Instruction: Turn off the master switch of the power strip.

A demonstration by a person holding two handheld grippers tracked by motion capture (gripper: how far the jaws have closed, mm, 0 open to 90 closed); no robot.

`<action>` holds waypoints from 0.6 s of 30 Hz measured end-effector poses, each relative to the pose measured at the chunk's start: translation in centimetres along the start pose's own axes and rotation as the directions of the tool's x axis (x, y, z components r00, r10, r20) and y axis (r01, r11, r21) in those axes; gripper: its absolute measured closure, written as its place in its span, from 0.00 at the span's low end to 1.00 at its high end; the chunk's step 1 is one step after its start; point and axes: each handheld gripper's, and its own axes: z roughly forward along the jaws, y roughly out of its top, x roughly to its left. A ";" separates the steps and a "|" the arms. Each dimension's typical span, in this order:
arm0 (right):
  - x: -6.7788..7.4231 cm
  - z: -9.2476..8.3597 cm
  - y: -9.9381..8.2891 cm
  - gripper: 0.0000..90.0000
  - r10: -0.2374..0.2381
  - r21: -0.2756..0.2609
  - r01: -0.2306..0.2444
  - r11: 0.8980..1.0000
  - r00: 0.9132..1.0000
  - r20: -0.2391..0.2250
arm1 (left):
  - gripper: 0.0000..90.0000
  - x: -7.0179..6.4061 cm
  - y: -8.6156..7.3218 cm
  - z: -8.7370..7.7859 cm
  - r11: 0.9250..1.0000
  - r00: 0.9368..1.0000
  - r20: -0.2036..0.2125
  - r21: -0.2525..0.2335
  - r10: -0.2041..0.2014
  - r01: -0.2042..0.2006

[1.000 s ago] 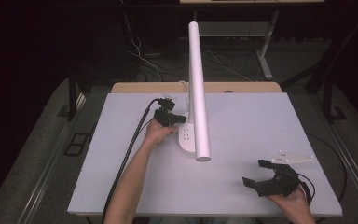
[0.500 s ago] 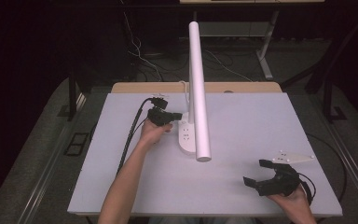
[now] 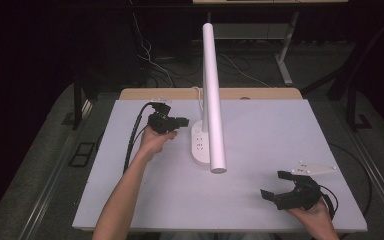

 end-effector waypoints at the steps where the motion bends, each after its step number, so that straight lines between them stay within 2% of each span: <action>1: 0.0 0.0 0.0 0.00 0.001 0.000 -0.001 1.000 1.000 0.000 | 0.80 -0.1 -0.1 -0.3 1.000 1.000 0.004 0.000 0.001 -0.001; 8: 0.1 0.0 0.0 0.00 0.000 0.001 0.000 1.000 1.000 0.003 | 0.55 -0.7 -0.4 -1.9 1.000 0.999 0.039 0.012 -0.003 0.003; 12: 0.1 0.1 0.0 0.00 0.002 0.000 -0.002 1.000 1.000 0.004 | 0.41 -1.3 -0.7 -2.9 1.000 0.999 0.040 0.012 0.020 -0.021; 14: 0.1 0.1 0.0 0.00 0.000 -0.002 0.000 1.000 1.000 0.005 | 0.35 -1.6 -0.9 -3.4 0.999 0.999 0.041 0.011 0.031 -0.032; 18: 0.2 0.0 0.0 0.00 -0.001 -0.005 0.001 1.000 1.000 0.007 | 0.28 -2.1 -1.5 -4.4 1.000 0.999 0.033 0.007 0.030 -0.030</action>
